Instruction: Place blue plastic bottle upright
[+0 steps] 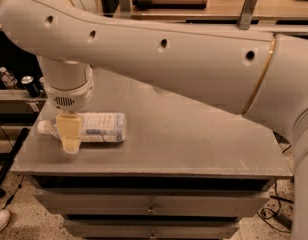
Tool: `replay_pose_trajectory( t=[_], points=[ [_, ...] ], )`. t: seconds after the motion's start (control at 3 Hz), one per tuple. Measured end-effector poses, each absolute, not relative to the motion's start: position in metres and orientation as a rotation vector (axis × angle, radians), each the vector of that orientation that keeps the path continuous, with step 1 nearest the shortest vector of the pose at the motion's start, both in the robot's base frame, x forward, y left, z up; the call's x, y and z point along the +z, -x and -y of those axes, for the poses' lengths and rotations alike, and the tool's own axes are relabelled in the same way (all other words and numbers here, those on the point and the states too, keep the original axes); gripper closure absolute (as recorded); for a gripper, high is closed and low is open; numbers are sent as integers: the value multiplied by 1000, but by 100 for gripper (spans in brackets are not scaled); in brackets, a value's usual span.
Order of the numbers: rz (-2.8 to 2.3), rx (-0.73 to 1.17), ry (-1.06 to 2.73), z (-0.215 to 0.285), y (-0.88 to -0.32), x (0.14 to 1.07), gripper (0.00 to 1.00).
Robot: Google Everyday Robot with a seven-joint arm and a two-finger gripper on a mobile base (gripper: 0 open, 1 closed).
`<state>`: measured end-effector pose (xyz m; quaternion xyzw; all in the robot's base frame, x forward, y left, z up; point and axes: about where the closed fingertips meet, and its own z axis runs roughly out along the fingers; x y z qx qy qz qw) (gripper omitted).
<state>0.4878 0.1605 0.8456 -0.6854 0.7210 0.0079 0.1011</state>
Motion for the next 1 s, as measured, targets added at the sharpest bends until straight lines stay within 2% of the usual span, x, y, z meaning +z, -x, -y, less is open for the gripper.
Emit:
replay_pose_trajectory(
  t=[1.0],
  points=[
    [-2080, 50, 2091, -169, -490, 847, 87]
  ],
)
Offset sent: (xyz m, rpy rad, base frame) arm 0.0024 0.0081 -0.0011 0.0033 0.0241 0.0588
